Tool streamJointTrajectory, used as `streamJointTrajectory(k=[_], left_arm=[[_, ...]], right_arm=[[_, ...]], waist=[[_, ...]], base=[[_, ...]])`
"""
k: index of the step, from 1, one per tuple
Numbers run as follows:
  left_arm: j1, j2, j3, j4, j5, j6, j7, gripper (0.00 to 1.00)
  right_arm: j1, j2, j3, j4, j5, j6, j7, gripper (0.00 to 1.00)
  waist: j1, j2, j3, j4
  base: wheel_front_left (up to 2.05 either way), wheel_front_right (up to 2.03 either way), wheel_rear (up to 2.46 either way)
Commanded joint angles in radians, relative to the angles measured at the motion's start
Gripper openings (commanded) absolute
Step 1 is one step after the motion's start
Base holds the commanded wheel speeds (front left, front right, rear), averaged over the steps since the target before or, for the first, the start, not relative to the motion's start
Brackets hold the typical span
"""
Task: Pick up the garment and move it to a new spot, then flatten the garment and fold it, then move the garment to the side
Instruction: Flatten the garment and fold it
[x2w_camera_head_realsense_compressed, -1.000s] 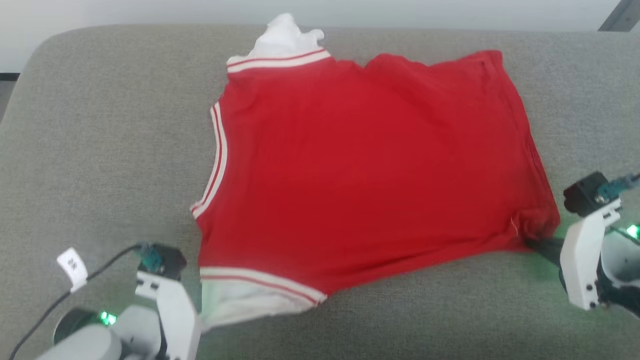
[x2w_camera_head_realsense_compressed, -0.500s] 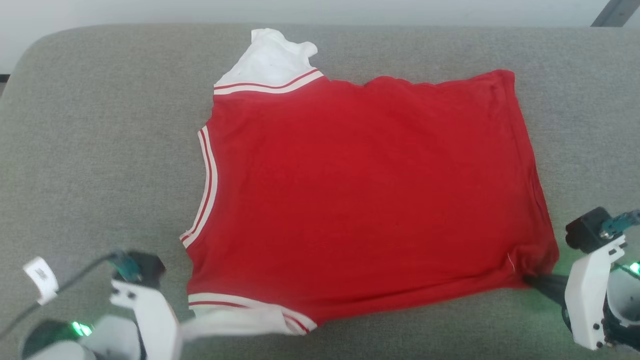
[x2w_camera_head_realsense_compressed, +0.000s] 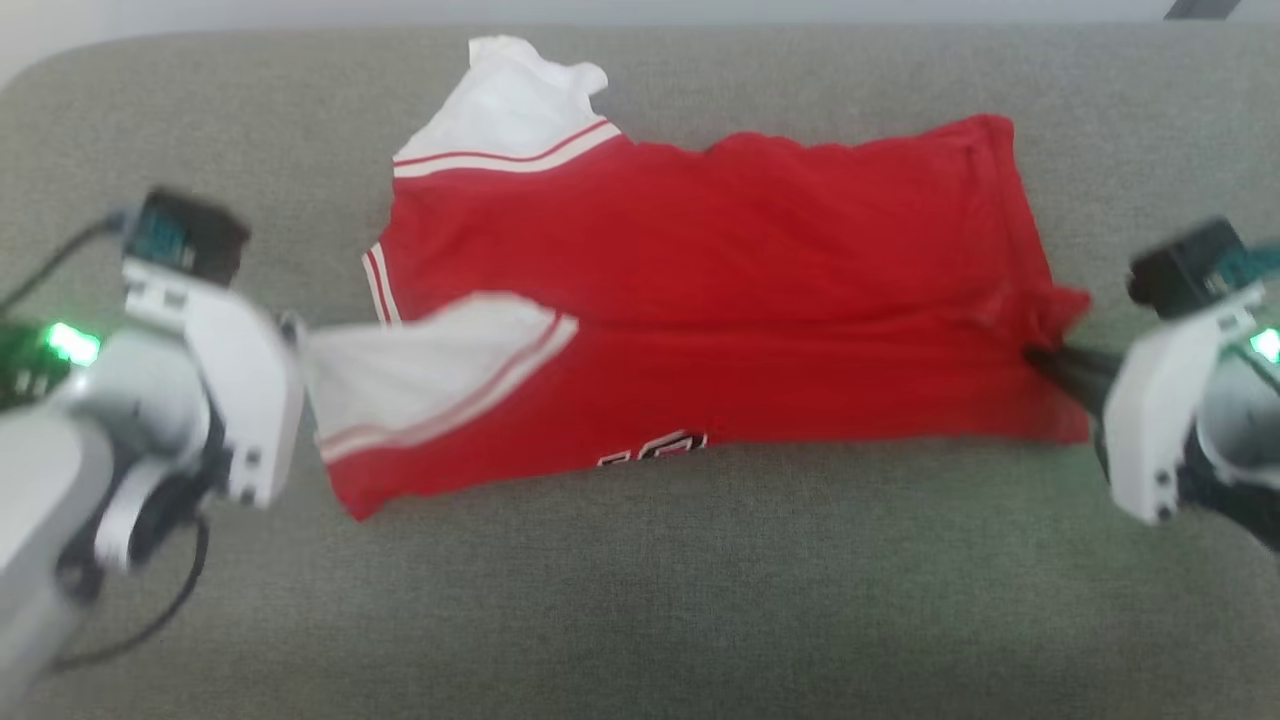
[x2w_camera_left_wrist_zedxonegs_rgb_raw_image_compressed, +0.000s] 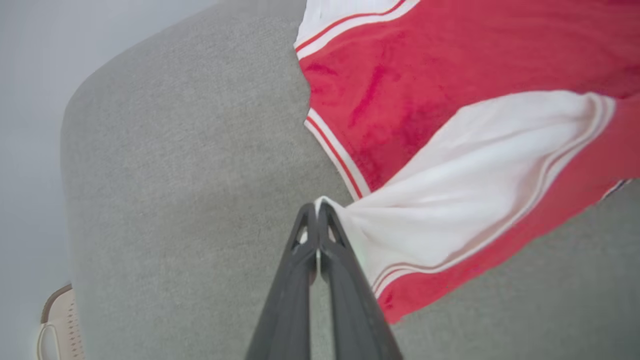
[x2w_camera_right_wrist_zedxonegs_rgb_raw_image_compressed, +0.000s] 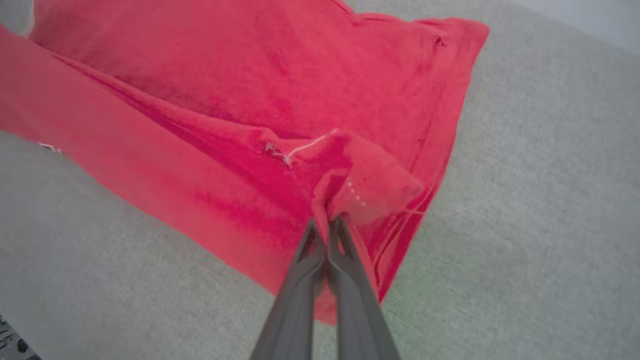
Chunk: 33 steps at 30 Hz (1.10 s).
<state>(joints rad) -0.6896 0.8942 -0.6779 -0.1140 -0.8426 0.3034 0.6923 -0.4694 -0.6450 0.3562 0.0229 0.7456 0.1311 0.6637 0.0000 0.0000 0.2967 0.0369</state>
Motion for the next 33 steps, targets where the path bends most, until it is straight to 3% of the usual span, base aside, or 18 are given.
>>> streamJointTrajectory(k=[1, 9, 19, 21, 23, 24, 25, 26, 27, 33], left_arm=[[-0.021, -0.011, -0.005, 0.025, 0.018, -0.014, -0.006, 0.00], [-0.202, -0.179, -0.054, 0.359, 0.030, -0.158, -0.034, 0.00], [-0.272, -0.330, -0.088, 0.715, -0.019, -0.269, -0.031, 0.00], [-0.283, -0.345, -0.088, 0.765, -0.032, -0.282, -0.018, 0.00], [-0.301, -0.353, -0.088, 0.800, -0.038, -0.290, -0.009, 0.25], [-0.311, -0.357, -0.082, 0.810, -0.044, -0.292, -0.009, 0.39], [-0.321, -0.362, -0.076, 0.819, -0.052, -0.289, -0.009, 0.50], [-0.334, -0.363, -0.076, 0.820, -0.048, -0.294, -0.011, 0.87], [-0.344, -0.363, -0.074, 0.821, -0.046, -0.295, -0.011, 1.00], [-0.356, -0.356, -0.064, 0.778, -0.059, -0.276, 0.001, 1.00]], right_arm=[[-0.022, 0.004, 0.005, 0.013, -0.011, -0.001, 0.002, 0.00], [-0.216, 0.051, 0.122, 0.196, -0.014, 0.000, -0.020, 0.00], [-0.334, 0.099, 0.249, 0.391, 0.035, 0.000, -0.082, 0.00], [-0.355, 0.103, 0.268, 0.413, 0.045, 0.000, -0.090, 0.13], [-0.373, 0.106, 0.278, 0.435, 0.056, 0.000, -0.097, 0.49], [-0.381, 0.105, 0.280, 0.442, 0.057, 0.000, -0.103, 1.00], [-0.390, 0.107, 0.281, 0.450, 0.063, 0.000, -0.109, 1.00], [-0.397, 0.106, 0.282, 0.454, 0.067, 0.000, -0.115, 1.00], [-0.403, 0.102, 0.283, 0.453, 0.064, 0.000, -0.125, 1.00], [-0.397, 0.074, 0.261, 0.428, 0.073, 0.000, -0.188, 1.00]], waist=[[0.0000, 0.0000, 0.014, -0.003], [0.0000, 0.0000, 0.077, -0.007], [0.0000, 0.0000, 0.118, -0.016], [0.0000, 0.0000, 0.117, -0.018], [0.0000, 0.0000, 0.113, -0.018], [0.0000, 0.0000, 0.109, -0.017], [0.0000, 0.0000, 0.104, -0.016], [0.0000, 0.0000, 0.099, -0.015], [0.0000, 0.0000, 0.094, -0.013], [0.0000, 0.0000, 0.057, 0.009]], base=[[0.00, 0.00, 0.00], [0.00, 0.00, 0.00], [0.00, 0.00, 0.00], [0.00, 0.00, 0.00], [0.00, 0.00, 0.00], [0.00, 0.00, 0.00], [0.00, 0.00, 0.00], [0.00, 0.00, 0.00], [0.00, 0.00, 0.00], [0.00, 0.00, 0.00]])
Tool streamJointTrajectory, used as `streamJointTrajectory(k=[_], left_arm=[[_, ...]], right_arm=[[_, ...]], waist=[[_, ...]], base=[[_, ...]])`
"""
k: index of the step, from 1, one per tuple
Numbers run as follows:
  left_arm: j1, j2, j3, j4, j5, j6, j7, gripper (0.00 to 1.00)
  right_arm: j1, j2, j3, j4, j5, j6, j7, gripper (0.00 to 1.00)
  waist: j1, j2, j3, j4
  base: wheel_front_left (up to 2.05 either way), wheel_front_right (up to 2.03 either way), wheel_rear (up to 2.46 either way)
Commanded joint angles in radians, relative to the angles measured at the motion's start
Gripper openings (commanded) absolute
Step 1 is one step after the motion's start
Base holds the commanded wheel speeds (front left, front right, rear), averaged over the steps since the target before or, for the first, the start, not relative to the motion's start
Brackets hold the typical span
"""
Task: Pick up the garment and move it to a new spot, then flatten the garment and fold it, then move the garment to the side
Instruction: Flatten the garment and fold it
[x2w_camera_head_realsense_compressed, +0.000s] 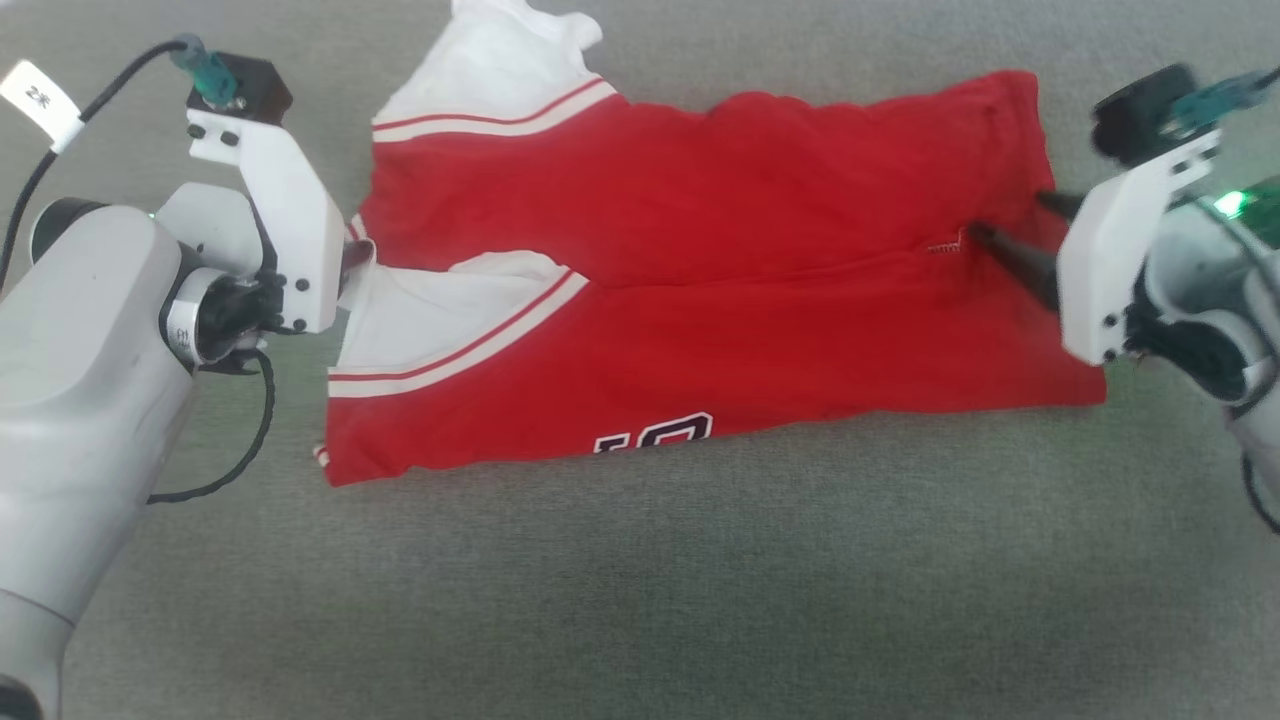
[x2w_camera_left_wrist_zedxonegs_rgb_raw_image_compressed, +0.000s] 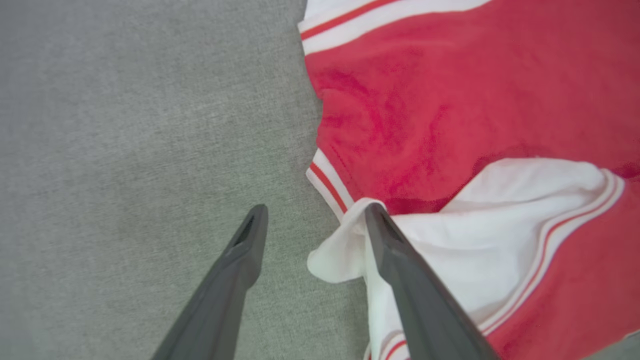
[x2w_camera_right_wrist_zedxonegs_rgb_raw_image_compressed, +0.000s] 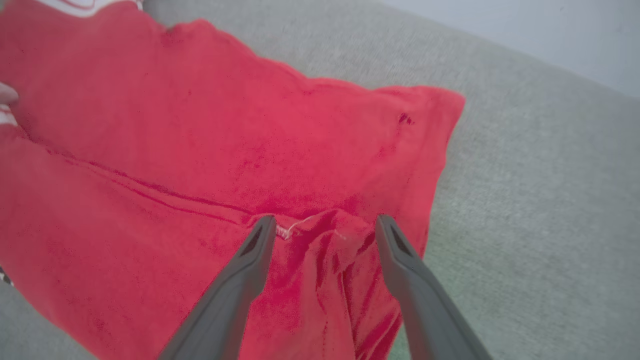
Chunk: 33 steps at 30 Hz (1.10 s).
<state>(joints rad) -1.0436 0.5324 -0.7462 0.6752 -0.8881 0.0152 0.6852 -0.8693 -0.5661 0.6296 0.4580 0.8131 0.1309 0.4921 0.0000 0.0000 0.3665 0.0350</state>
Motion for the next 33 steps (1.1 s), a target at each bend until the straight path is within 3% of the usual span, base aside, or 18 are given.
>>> streamJointTrajectory(k=[1, 8, 15, 24, 30, 33], left_arm=[[0.005, 0.009, 0.002, -0.024, -0.015, 0.018, 0.015, 1.00], [0.064, 0.049, 0.003, -0.159, -0.022, 0.069, 0.057, 1.00], [0.178, 0.115, 0.003, -0.388, -0.052, 0.159, 0.123, 1.00], [0.313, 0.199, 0.001, -0.586, -0.077, 0.284, 0.184, 1.00], [0.357, 0.214, 0.009, -0.575, -0.077, 0.316, 0.169, 1.00], [0.368, 0.201, 0.014, -0.536, -0.078, 0.311, 0.142, 1.00]], right_arm=[[0.010, -0.012, -0.020, -0.015, 0.003, 0.000, -0.029, 1.00], [0.071, -0.028, -0.097, -0.082, -0.027, 0.000, -0.122, 1.00], [0.165, -0.002, -0.274, -0.172, -0.136, 0.000, -0.229, 1.00], [0.304, 0.125, -0.548, -0.352, -0.336, 0.000, -0.301, 1.00], [0.393, 0.210, -0.662, -0.482, -0.410, 0.000, -0.260, 1.00], [0.430, 0.246, -0.694, -0.529, -0.427, 0.000, -0.237, 1.00]], waist=[[0.0000, 0.0000, -0.018, 0.015], [0.0000, 0.0000, -0.046, 0.037], [0.0000, 0.0000, -0.059, 0.049], [0.0000, 0.0000, -0.044, 0.016], [0.0000, 0.0000, -0.013, -0.013], [0.0000, 0.0000, 0.000, -0.027]], base=[[0.00, 0.00, 0.00], [0.00, 0.00, 0.00], [0.00, 0.00, 0.00], [0.00, 0.00, 0.00], [0.00, 0.00, 0.00], [0.00, 0.00, 0.00]])
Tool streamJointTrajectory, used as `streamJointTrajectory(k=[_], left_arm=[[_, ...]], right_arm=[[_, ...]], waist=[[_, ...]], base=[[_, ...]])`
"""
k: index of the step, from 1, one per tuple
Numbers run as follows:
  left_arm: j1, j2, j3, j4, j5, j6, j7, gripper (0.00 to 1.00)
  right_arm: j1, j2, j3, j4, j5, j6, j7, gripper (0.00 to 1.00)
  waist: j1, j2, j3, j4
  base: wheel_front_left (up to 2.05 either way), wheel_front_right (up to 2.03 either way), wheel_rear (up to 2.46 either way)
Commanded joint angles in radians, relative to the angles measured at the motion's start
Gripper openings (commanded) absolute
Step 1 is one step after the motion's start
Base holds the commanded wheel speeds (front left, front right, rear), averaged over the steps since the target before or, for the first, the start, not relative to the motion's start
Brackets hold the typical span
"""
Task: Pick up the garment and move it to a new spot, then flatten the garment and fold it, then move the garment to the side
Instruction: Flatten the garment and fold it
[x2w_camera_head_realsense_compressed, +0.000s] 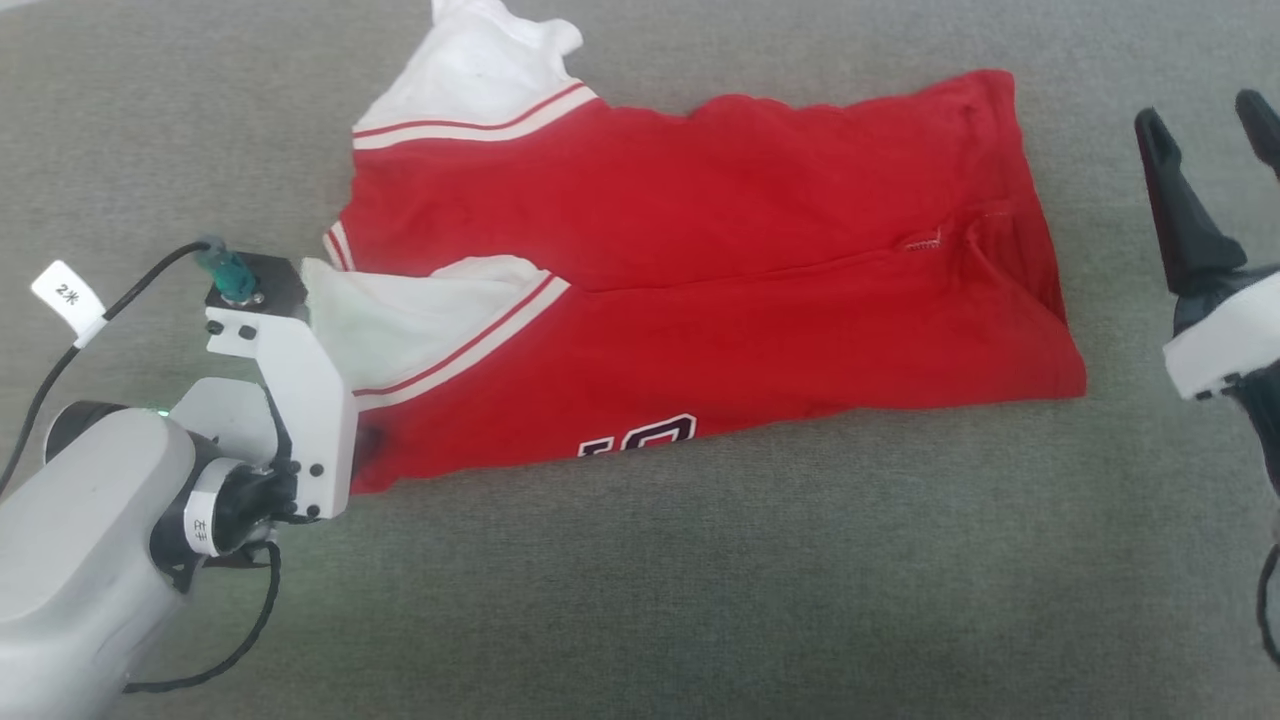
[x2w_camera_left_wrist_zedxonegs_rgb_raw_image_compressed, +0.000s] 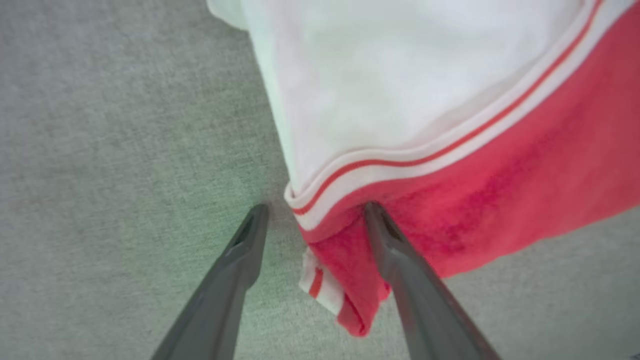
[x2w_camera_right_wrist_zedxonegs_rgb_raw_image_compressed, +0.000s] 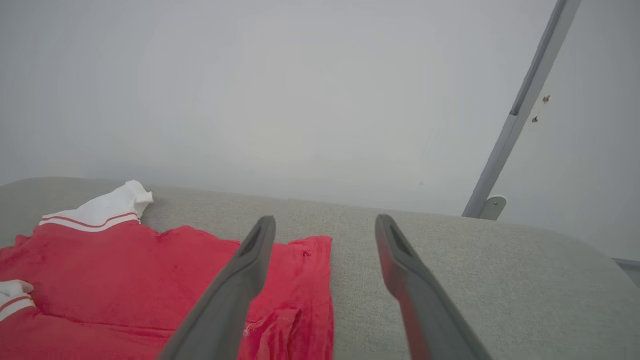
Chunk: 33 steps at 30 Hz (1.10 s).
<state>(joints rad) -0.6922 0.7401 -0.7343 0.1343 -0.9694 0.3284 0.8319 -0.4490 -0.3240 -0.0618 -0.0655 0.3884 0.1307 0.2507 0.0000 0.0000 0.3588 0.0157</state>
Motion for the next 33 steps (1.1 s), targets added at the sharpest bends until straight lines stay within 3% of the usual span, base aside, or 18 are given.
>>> streamJointTrajectory(k=[1, 5, 6, 7, 21, 31, 32, 33], left_arm=[[0.019, -0.012, 0.005, 0.023, 0.000, -0.003, -0.014, 1.00], [0.030, -0.039, -0.010, 0.090, -0.010, -0.014, -0.018, 1.00], [0.031, -0.045, -0.019, 0.103, -0.010, -0.021, -0.010, 0.44], [0.031, -0.050, -0.026, 0.112, -0.014, -0.028, -0.004, 0.00], [0.001, -0.092, -0.040, 0.136, -0.020, -0.069, -0.013, 0.00], [-0.013, -0.138, -0.054, 0.162, -0.022, -0.092, -0.030, 0.00], [-0.013, -0.142, -0.055, 0.165, -0.023, -0.094, -0.032, 0.00], [-0.014, -0.145, -0.055, 0.169, -0.024, -0.094, -0.036, 0.00]], right_arm=[[0.020, 0.013, -0.012, -0.020, -0.009, 0.000, 0.010, 1.00], [0.049, 0.038, -0.031, -0.051, -0.020, 0.000, 0.044, 1.00], [0.058, 0.042, -0.031, -0.053, -0.019, 0.000, 0.060, 1.00], [0.062, 0.043, -0.033, -0.056, -0.017, 0.000, 0.075, 1.00], [0.104, 0.014, -0.010, 0.040, 0.090, 0.000, 0.484, 1.00], [0.027, 0.000, 0.048, 0.236, 0.113, 0.000, 0.654, 1.00], [0.022, -0.008, 0.070, 0.252, 0.119, 0.000, 0.671, 0.79], [0.022, -0.020, 0.088, 0.264, 0.124, 0.000, 0.683, 0.21]], waist=[[0.0000, 0.0000, 0.011, -0.012], [0.0000, 0.0000, 0.020, -0.024], [0.0000, 0.0000, 0.021, -0.025], [0.0000, 0.0000, 0.021, -0.026], [0.0000, 0.0000, 0.019, 0.013], [0.0000, 0.0000, 0.041, 0.055], [0.0000, 0.0000, 0.042, 0.057], [0.0000, 0.0000, 0.042, 0.059]], base=[[0.00, 0.00, 0.00], [0.00, 0.00, 0.00], [0.00, 0.00, 0.00], [0.00, 0.00, 0.00], [0.00, 0.00, 0.00], [0.00, 0.00, 0.00], [0.00, 0.00, 0.00], [0.00, 0.00, 0.00]])
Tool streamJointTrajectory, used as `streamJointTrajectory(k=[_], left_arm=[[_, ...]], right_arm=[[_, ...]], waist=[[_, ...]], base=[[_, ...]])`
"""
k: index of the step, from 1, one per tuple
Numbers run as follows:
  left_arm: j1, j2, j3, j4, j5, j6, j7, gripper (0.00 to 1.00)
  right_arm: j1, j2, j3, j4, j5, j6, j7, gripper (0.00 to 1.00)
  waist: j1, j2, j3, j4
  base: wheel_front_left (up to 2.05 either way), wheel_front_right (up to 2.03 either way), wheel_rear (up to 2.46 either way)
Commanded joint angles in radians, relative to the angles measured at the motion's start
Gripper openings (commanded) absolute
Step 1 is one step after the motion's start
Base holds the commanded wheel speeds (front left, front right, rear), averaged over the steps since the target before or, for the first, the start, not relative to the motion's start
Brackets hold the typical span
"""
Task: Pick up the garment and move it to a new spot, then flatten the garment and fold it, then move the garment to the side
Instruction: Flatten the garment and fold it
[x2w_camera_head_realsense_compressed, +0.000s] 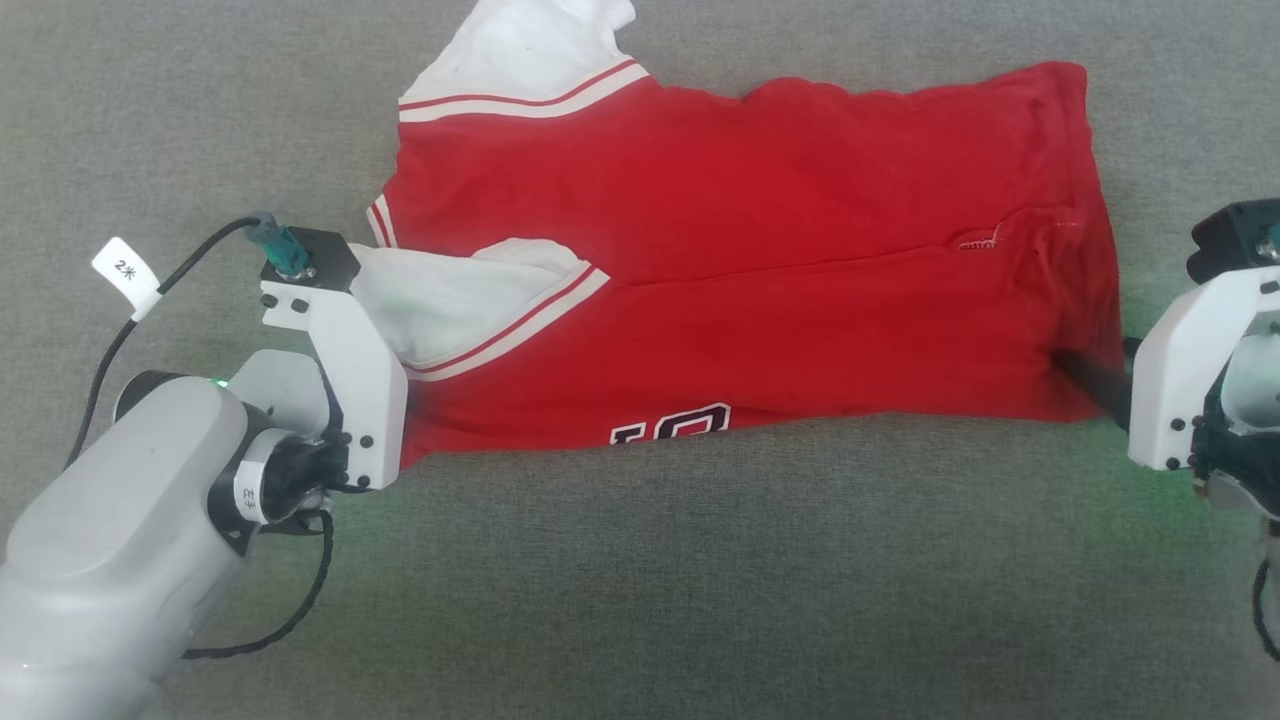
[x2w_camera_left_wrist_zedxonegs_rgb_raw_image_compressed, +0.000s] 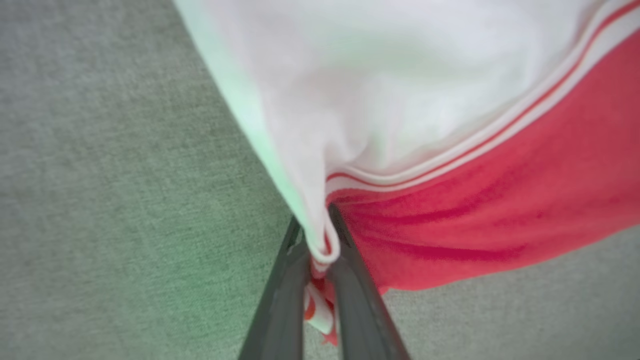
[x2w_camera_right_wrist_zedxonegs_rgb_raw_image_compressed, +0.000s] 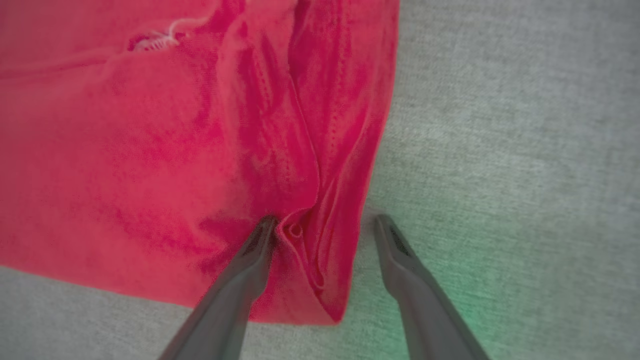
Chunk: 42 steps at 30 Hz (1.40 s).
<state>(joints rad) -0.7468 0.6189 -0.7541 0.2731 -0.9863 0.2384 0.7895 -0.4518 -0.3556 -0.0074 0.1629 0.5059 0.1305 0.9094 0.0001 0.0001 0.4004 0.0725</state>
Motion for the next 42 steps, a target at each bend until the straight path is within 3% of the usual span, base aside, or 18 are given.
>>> streamJointTrajectory(k=[1, 6, 14, 23, 28, 35, 36, 37, 38, 39, 40, 41, 42], left_arm=[[0.041, -0.027, -0.034, 0.034, -0.008, -0.006, 0.004, 0.00], [0.040, -0.024, -0.024, 0.045, -0.016, -0.008, 0.000, 0.00], [0.042, 0.055, 0.005, -0.019, -0.027, 0.026, 0.037, 0.00], [0.100, 0.175, 0.041, -0.210, -0.043, 0.111, 0.083, 0.00], [0.166, 0.226, 0.047, -0.328, -0.050, 0.173, 0.102, 0.00], [0.222, 0.232, 0.029, -0.375, -0.046, 0.188, 0.084, 0.00], [0.228, 0.223, 0.028, -0.365, -0.043, 0.184, 0.074, 0.33], [0.234, 0.215, 0.026, -0.351, -0.045, 0.180, 0.066, 0.56], [0.237, 0.209, 0.022, -0.338, -0.045, 0.174, 0.062, 0.90], [0.235, 0.202, 0.020, -0.325, -0.043, 0.168, 0.055, 1.00], [0.230, 0.198, 0.022, -0.310, -0.044, 0.166, 0.051, 1.00], [0.224, 0.193, 0.022, -0.299, -0.044, 0.163, 0.049, 1.00], [0.215, 0.189, 0.021, -0.291, -0.042, 0.160, 0.049, 1.00]], right_arm=[[0.023, 0.004, 0.044, 0.049, 0.013, 0.000, 0.030, 0.00], [0.004, -0.046, 0.052, 0.063, 0.035, -0.001, 0.033, 0.00], [0.017, -0.098, 0.035, -0.024, 0.061, -0.001, 0.076, 0.00], [0.102, -0.110, -0.033, -0.193, 0.080, -0.001, 0.172, 0.00], [0.186, -0.080, -0.086, -0.289, 0.077, -0.001, 0.242, 0.00], [0.270, -0.010, -0.116, -0.336, 0.067, 0.000, 0.260, 0.00], [0.278, -0.001, -0.114, -0.329, 0.063, 0.000, 0.258, 0.00], [0.285, 0.005, -0.112, -0.320, 0.059, 0.000, 0.256, 0.00], [0.282, 0.017, -0.113, -0.314, 0.055, 0.000, 0.247, 0.13], [0.275, 0.024, -0.110, -0.307, 0.050, 0.000, 0.239, 0.34], [0.273, 0.027, -0.108, -0.296, 0.042, 0.000, 0.234, 0.39], [0.271, 0.031, -0.106, -0.288, 0.038, 0.000, 0.231, 0.51], [0.266, 0.037, -0.106, -0.279, 0.034, 0.000, 0.224, 1.00]], waist=[[-0.0001, -0.0001, 0.001, 0.004], [-0.0001, -0.0001, -0.006, 0.009], [-0.0001, -0.0001, -0.039, 0.001], [-0.0001, -0.0001, -0.069, -0.002], [-0.0001, -0.0001, -0.073, 0.003], [-0.0001, -0.0001, -0.066, 0.004], [-0.0001, -0.0001, -0.065, 0.003], [-0.0001, -0.0001, -0.064, 0.002], [-0.0001, -0.0001, -0.063, -0.001], [-0.0001, -0.0001, -0.062, -0.003], [-0.0001, -0.0001, -0.062, -0.005], [-0.0001, -0.0001, -0.063, -0.007], [-0.0001, -0.0001, -0.065, -0.009]], base=[[0.00, 0.00, 0.00], [0.00, 0.00, 0.00], [0.00, 0.00, 0.00], [0.00, 0.00, 0.00], [0.00, 0.00, 0.00], [0.00, 0.00, 0.00], [0.00, 0.00, 0.00], [0.00, 0.00, 0.00], [0.00, 0.00, 0.00], [0.00, 0.00, 0.00], [0.00, 0.00, 0.00], [0.00, 0.00, 0.00], [0.00, 0.00, 0.00]])
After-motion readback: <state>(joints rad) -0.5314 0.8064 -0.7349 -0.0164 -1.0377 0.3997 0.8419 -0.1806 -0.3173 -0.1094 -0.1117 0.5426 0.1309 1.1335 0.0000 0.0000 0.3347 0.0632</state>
